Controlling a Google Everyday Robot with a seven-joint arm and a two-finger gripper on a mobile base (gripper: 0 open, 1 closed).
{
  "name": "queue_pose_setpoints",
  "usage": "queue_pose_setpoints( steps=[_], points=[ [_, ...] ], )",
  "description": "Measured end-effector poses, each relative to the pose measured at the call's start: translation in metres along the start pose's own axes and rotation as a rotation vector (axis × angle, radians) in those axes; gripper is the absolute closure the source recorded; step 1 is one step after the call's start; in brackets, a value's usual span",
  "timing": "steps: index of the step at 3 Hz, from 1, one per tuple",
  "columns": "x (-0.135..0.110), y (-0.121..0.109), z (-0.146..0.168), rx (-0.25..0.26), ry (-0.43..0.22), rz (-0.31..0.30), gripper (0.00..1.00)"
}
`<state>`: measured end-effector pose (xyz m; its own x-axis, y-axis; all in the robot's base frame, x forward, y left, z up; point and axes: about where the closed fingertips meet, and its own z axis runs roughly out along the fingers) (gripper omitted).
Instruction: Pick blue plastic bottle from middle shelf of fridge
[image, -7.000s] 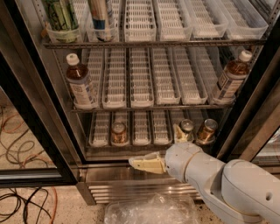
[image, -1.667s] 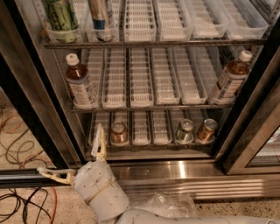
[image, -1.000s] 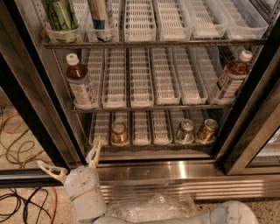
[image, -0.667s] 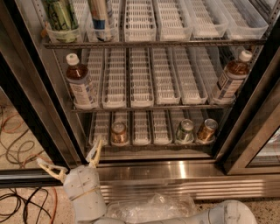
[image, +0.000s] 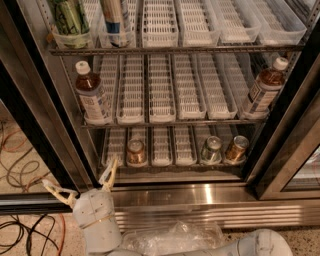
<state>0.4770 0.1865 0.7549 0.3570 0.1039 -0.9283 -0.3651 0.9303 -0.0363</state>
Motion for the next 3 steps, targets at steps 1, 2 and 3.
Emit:
queue_pose_setpoints(
  steps=[1, 2, 3],
  points=[
    [-0.014, -0.022, 0.001, 0.055, -0.035, -0.052, 0.0],
    [-0.055, -0.05, 0.004, 0.101, -0.089, -0.153, 0.0],
    [-0.056, -0.05, 0.004, 0.1, -0.088, -0.154, 0.0]
  ],
)
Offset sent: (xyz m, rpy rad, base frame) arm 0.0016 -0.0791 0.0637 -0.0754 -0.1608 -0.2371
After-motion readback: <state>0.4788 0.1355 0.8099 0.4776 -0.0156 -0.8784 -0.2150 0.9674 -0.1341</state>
